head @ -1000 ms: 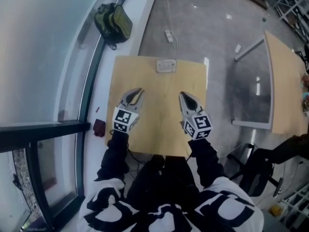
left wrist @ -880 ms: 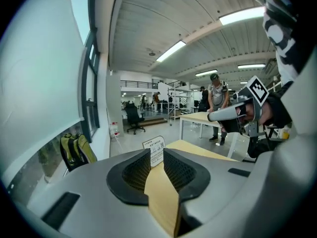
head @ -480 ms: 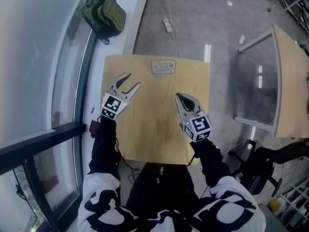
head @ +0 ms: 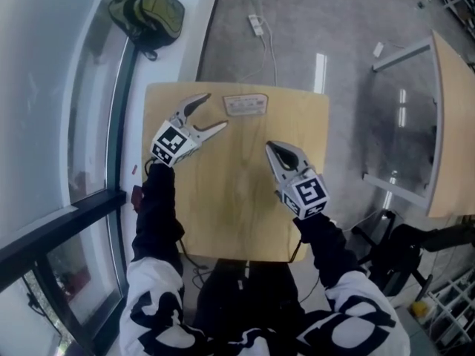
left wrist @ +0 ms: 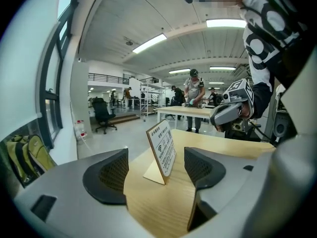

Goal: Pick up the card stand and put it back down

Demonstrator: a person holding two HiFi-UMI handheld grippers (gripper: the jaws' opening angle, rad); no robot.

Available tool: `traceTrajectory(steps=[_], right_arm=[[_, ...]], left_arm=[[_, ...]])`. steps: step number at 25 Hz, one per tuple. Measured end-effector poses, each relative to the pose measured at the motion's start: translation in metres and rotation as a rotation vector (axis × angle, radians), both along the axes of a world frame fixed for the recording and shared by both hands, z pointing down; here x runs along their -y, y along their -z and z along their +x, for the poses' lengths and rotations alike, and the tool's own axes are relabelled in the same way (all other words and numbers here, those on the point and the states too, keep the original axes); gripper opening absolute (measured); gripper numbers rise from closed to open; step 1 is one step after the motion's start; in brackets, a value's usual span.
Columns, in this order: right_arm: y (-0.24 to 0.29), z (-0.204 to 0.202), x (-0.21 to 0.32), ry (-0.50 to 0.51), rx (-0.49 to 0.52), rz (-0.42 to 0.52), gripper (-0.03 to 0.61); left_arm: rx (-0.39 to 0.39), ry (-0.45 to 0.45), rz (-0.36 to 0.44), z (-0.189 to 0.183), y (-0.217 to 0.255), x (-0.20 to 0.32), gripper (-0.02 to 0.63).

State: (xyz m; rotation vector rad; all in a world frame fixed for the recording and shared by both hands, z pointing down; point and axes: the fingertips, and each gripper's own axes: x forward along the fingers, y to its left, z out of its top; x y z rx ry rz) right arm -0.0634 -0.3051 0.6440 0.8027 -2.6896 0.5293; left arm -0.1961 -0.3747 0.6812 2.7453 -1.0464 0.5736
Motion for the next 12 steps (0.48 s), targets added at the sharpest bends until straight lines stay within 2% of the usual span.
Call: traceTrajectory(steps=[5, 12], right_arm=[[-0.005, 0.008, 0.014, 0.003, 0.019, -0.005, 0.002], [-0.011, 0.014, 0.030, -0.008, 0.034, -0.020, 0.003]], left_arm=[[-0.111, -0.092, -0.012, 0.032, -0.005, 0.022, 0.347], [-0.169, -0.205, -0.047, 0.065, -0.008, 0.042, 0.337]])
